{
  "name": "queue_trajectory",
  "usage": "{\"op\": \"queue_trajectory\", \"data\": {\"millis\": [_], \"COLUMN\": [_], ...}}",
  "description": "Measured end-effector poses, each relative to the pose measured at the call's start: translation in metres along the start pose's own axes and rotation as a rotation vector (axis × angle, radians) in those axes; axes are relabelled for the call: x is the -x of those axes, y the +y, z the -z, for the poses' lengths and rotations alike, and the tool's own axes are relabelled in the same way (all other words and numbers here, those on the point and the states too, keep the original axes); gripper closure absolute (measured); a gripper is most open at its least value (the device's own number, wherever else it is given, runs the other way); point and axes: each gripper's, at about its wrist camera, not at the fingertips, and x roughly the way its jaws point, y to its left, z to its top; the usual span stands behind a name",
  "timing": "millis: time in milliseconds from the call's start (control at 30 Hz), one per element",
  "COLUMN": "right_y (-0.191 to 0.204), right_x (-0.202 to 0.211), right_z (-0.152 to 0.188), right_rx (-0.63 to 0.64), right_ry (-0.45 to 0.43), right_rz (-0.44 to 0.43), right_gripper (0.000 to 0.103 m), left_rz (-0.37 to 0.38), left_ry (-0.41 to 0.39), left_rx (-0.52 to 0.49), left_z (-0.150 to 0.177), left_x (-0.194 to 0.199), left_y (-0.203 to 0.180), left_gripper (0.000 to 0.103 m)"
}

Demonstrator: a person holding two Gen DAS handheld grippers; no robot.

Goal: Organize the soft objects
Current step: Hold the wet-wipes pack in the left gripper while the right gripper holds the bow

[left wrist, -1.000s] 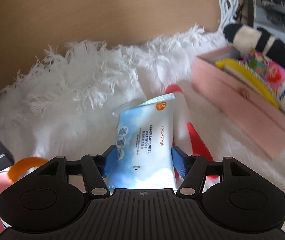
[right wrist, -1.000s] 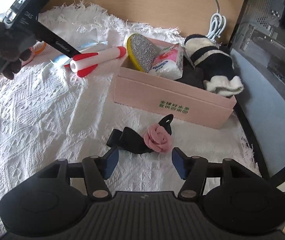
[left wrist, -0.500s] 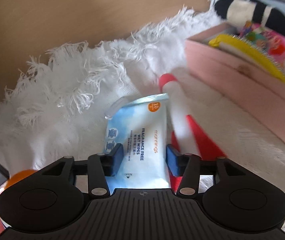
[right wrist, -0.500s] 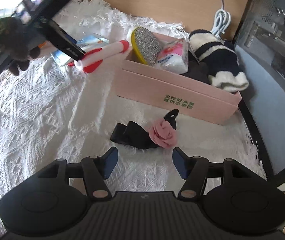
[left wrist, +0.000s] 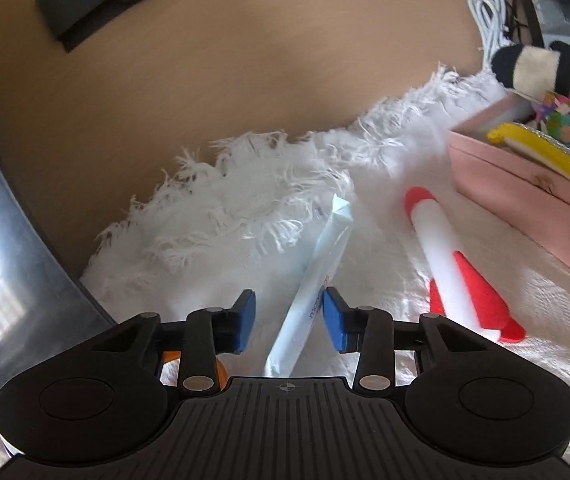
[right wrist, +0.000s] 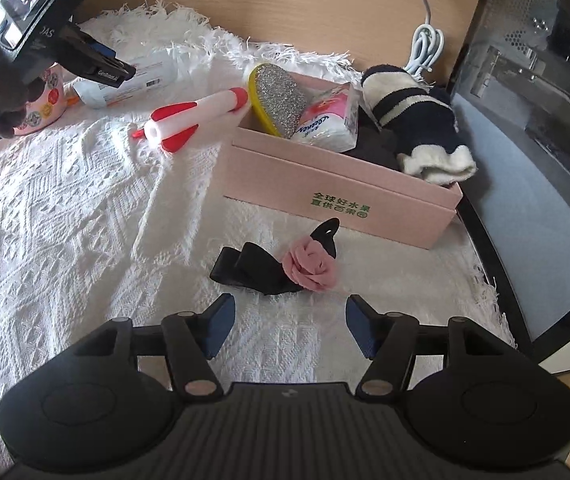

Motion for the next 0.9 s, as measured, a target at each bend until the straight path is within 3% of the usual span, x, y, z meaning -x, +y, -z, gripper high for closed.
{"op": "queue_trajectory", "data": {"millis": [167,267,400,633,900], "right_y": [0.007,0.008,0.004,-0.013,-0.020], "right_x": [0.000,-0.002,-0.004,-0.010,-0.018], "right_z": [0.001,0.002,0.001,-0.013,-0.020], "right_rx": [0.023,0.036,0.027,-0.057,-0.068], "right_ry": [0.006,0.007,0.007,-0.017,-0.030], "right_rz": [-0.014,-0.019,-0.011,-0.039,-0.025], "right_gripper": [0.041,0.041,0.041,0.034,0.034], "left_rz": [0.026,0.156,0.159,0.239,0.172], "left_ry": [-0.015,0.034,0.042,0.056,0.113], "left_rx": [-0.030,-0.055,-0.122,-0.003,-0.085], "left_z": [-0.003,-0.002,0.004,-0.004,-0.008], "left_x": [-0.006,-0.027,-0.038,-0.043,-0.037], "left_y": [0.000,-0.002,-0.018,0.002,-0.012], "left_gripper": [0.064,0.062,0.063,0.062,0.071]}}
